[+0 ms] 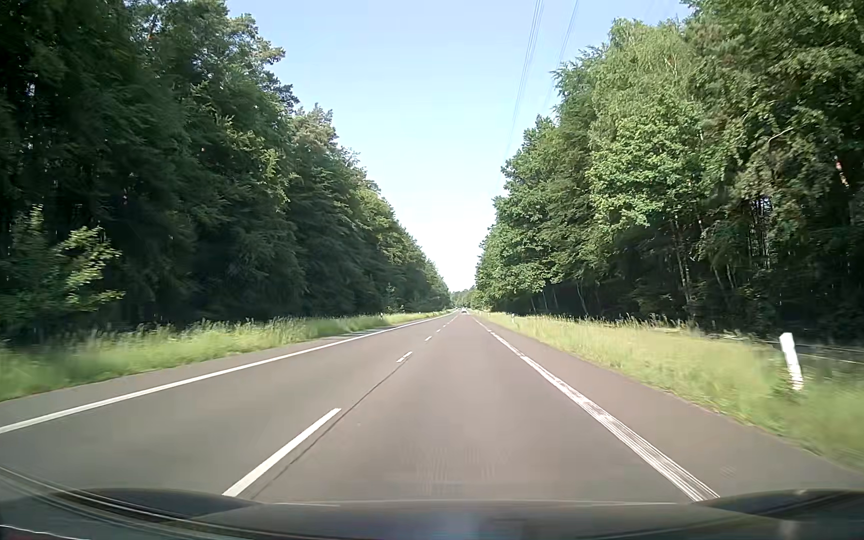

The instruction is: Follow the waypoints while adhering to traffic rules and regulations

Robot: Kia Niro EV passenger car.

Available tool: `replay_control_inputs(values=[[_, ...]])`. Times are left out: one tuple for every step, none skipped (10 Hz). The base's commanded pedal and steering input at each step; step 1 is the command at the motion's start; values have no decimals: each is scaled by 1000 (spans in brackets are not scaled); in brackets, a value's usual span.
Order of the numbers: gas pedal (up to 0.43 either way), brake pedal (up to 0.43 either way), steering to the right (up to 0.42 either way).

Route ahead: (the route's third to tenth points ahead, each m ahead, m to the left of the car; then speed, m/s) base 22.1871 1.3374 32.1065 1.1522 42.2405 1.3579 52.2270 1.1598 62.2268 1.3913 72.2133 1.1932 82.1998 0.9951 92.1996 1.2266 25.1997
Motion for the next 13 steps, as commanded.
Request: replay_control_inputs(values=[[220, 30, 0], [220, 30, 0], [220, 30, 0], [220, 30, 0], [220, 30, 0], [220, 30, 0], [220, 30, 0], [220, 30, 0], [220, 30, 0], [220, 30, 0], [220, 30, 0], [220, 30, 0], [220, 30, 0]])
